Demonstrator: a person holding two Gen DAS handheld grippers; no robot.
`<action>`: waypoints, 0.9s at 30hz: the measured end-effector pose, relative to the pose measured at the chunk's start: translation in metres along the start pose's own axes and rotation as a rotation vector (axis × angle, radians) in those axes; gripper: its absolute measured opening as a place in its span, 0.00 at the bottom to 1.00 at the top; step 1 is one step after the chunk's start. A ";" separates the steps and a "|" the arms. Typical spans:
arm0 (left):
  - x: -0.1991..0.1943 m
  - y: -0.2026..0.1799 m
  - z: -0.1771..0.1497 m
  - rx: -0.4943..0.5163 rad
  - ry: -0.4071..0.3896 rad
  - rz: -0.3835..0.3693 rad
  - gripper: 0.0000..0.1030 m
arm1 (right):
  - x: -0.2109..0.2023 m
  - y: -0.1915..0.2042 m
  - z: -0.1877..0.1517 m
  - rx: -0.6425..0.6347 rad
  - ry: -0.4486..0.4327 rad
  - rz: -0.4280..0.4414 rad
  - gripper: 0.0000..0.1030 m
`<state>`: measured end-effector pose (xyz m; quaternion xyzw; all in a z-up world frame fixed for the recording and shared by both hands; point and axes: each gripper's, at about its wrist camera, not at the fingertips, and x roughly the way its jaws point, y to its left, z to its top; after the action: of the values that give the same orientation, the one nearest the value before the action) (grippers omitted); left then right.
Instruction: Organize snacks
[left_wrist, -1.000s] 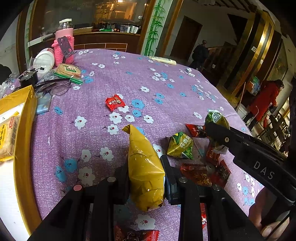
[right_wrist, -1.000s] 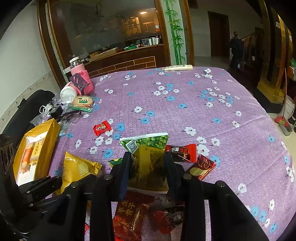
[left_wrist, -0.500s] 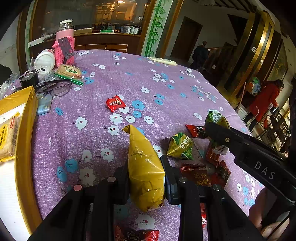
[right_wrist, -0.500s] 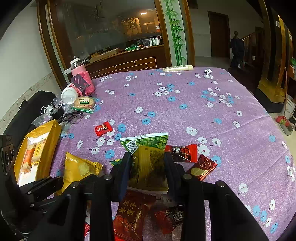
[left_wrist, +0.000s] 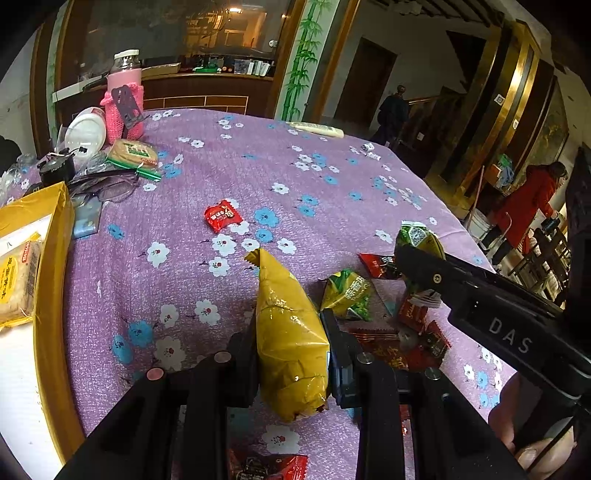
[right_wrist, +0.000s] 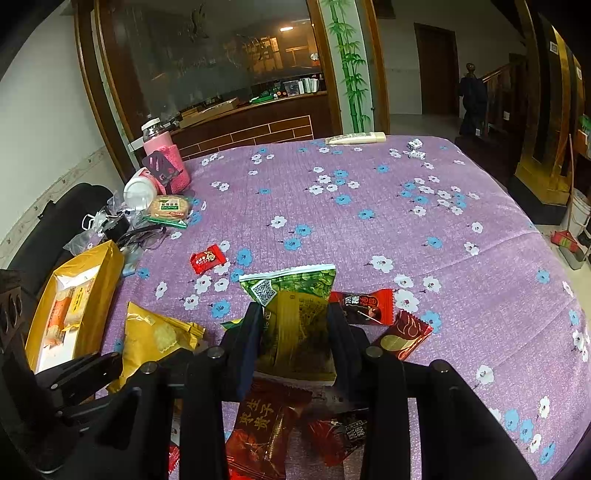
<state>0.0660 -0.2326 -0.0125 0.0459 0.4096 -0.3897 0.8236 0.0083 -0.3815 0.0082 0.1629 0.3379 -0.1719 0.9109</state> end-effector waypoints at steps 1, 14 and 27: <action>-0.001 -0.001 0.000 0.001 -0.003 -0.001 0.29 | 0.000 0.000 0.000 0.002 -0.001 0.000 0.33; -0.009 -0.002 0.002 0.005 -0.034 -0.002 0.29 | -0.002 -0.002 0.002 0.007 -0.004 0.000 0.33; -0.016 0.010 0.003 -0.066 -0.057 0.013 0.29 | -0.003 -0.006 0.002 0.037 -0.001 0.021 0.33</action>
<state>0.0694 -0.2173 -0.0014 0.0103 0.3983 -0.3720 0.8384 0.0046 -0.3873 0.0104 0.1831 0.3323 -0.1685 0.9098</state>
